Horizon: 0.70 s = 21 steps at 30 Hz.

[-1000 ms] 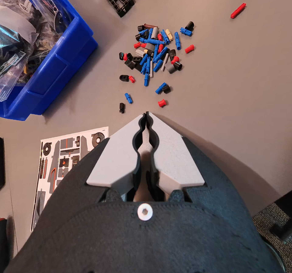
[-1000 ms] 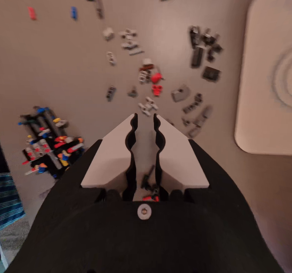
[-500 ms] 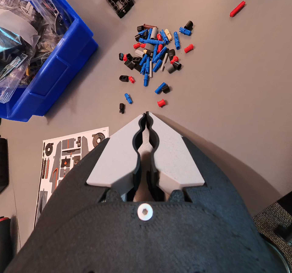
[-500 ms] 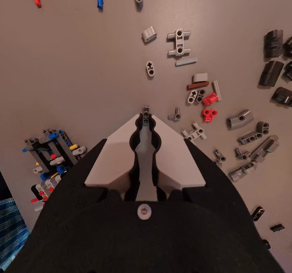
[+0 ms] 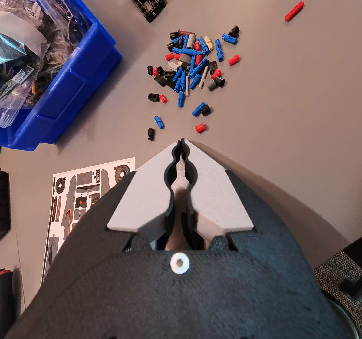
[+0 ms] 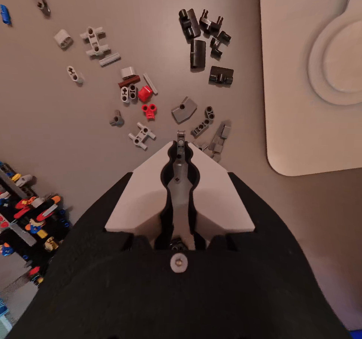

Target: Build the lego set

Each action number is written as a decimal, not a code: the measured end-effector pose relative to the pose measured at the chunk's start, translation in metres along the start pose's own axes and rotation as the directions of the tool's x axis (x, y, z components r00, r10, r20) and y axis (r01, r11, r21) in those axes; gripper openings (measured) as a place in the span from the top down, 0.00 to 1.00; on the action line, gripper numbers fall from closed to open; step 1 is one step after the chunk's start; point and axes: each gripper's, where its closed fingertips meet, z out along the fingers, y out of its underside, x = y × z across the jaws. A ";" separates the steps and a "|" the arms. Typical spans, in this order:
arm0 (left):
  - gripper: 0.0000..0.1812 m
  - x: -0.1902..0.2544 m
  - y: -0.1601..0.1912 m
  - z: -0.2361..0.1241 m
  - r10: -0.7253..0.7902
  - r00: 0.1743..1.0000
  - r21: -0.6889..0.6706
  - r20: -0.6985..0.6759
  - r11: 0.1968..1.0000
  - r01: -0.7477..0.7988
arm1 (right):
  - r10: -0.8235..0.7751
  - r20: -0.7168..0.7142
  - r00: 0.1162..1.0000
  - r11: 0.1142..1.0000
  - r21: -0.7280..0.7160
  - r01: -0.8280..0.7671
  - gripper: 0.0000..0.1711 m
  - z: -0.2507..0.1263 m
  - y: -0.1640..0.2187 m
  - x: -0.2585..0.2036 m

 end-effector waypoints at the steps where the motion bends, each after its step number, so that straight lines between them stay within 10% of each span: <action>1: 1.00 0.000 0.000 0.000 -0.001 1.000 0.000 -0.001 1.000 0.001 | -0.007 0.000 1.000 1.000 -0.010 0.007 0.98 0.004 0.001 0.001; 21: 1.00 0.000 0.000 -0.001 -0.008 1.000 -0.001 -0.005 1.000 0.008 | -0.191 0.112 0.975 0.981 -0.009 0.193 0.88 0.008 -0.012 -0.063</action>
